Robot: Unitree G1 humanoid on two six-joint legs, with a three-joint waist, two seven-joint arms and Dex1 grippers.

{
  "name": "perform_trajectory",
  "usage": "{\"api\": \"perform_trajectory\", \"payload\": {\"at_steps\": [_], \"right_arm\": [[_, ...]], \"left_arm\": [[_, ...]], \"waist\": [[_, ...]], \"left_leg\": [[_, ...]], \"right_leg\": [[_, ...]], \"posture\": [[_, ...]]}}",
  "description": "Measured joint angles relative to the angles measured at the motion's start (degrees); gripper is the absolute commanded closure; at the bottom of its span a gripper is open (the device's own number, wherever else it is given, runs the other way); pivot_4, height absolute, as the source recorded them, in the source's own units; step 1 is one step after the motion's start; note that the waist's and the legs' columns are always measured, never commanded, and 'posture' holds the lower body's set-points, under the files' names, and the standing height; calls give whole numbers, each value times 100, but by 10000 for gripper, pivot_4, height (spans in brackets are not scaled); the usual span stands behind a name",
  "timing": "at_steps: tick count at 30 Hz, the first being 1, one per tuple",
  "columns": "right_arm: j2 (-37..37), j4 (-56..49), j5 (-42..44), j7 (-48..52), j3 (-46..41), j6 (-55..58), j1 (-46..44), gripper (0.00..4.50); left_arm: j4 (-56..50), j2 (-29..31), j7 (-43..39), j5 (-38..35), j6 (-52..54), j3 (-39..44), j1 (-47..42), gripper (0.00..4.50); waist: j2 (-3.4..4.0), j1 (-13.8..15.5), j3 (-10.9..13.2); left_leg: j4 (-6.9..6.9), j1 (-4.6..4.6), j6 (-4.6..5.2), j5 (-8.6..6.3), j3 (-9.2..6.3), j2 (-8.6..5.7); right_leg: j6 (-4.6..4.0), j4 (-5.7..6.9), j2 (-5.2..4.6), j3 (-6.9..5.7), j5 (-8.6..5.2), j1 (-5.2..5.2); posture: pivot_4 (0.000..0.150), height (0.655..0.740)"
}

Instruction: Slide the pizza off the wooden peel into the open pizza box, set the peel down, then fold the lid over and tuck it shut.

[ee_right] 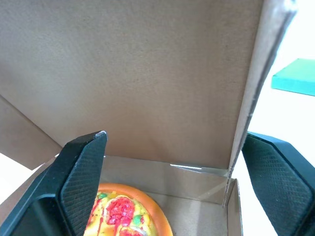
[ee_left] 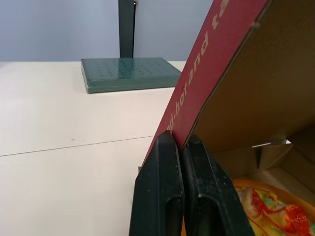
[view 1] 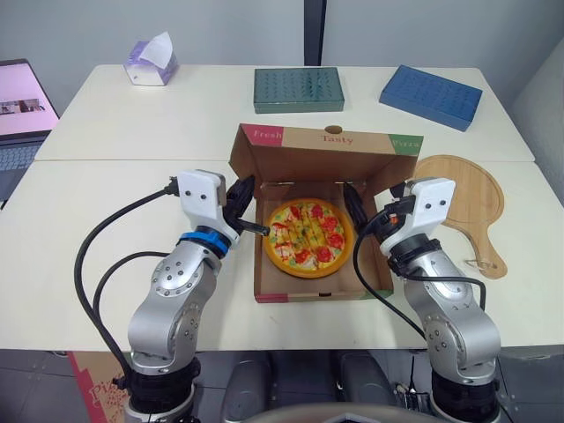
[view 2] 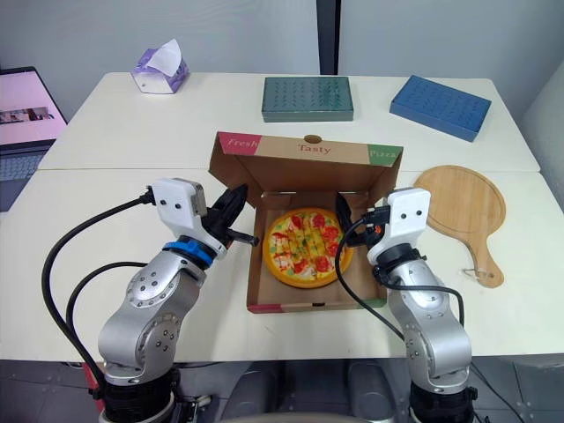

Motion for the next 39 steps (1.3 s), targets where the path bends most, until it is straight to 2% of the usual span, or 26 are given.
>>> {"api": "perform_trajectory", "payload": {"at_steps": [11,23,33,36,39], "right_arm": [[-77,-31,77,2,-13,141,-22,0],[-137,-125,96,16,41,166,217,0],[-180,-126,59,19,59,45,393,0],[-181,-126,51,18,66,26,414,0],[-178,-126,50,16,88,21,419,0]], "left_arm": [[4,-216,-28,27,-462,-156,447,44636],[-136,109,-489,-28,-962,-98,1303,44636],[-93,275,-834,-75,-1209,-45,1540,44636],[-70,351,-1006,-258,-1214,42,1577,38576],[-64,459,-1176,-419,-1207,79,1700,28721]], "waist": [[-3,4,-2],[-1,-7,-3],[0,-7,-4],[0,-8,-4],[-1,-5,-4]], "left_leg": [[0,1,0,0,0,-1],[0,4,0,0,3,2],[-1,4,0,0,5,3],[-1,4,0,-1,4,4],[-1,2,0,-1,3,4]], "right_leg": [[-3,-2,-1,1,2,2],[5,-2,-1,3,-4,2],[13,-4,0,3,-9,1],[12,-4,0,2,-9,1],[11,-5,0,2,-9,0]], "posture": [[1500,7400],[1500,7400],[1500,7400],[1500,7400],[1500,7400]]}}
